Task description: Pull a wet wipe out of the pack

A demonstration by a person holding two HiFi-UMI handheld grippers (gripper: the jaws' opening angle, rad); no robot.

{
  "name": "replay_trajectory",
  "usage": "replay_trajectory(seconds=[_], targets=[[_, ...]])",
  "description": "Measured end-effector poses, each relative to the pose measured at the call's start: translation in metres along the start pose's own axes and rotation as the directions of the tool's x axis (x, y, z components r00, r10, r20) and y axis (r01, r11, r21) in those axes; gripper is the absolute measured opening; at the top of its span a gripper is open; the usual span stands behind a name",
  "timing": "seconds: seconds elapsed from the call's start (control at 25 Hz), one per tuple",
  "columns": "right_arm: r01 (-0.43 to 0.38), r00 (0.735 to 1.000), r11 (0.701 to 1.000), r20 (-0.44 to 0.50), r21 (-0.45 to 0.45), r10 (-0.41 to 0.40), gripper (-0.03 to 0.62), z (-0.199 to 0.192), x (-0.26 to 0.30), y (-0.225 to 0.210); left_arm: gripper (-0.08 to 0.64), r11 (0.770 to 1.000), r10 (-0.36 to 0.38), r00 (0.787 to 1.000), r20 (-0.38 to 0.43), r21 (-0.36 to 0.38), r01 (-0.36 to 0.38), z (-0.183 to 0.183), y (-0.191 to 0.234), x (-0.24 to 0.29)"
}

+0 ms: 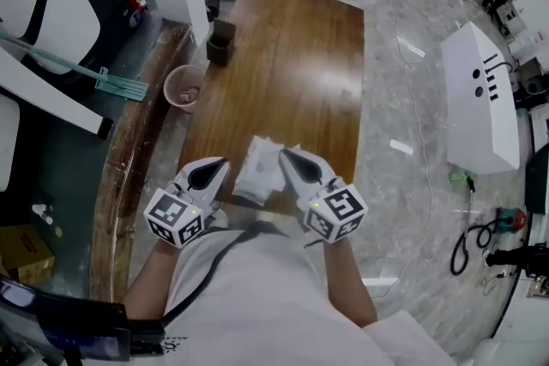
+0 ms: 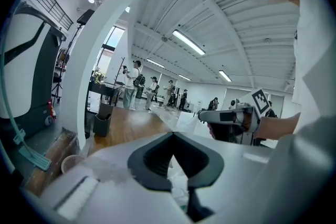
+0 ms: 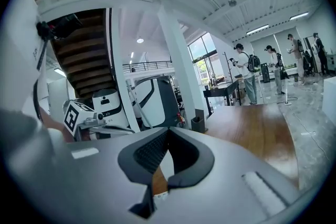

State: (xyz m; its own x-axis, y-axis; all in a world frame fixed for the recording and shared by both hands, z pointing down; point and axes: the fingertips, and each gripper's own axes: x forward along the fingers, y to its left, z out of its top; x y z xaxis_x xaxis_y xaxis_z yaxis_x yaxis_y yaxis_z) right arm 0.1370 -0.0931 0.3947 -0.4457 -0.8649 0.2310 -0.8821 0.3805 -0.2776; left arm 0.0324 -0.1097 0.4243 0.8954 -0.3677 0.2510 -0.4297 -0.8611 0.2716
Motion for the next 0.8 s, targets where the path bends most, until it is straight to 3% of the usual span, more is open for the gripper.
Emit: replay_trajectory(seconds=[0.8], targets=[[0.003,0.999,1.0,0.048,-0.029,-0.001,0.008,0.018,-0.006,0.006,0.006,1.0,-0.028,0.999,0.016,0.009,0.027,0.012,-0.004,0.01]])
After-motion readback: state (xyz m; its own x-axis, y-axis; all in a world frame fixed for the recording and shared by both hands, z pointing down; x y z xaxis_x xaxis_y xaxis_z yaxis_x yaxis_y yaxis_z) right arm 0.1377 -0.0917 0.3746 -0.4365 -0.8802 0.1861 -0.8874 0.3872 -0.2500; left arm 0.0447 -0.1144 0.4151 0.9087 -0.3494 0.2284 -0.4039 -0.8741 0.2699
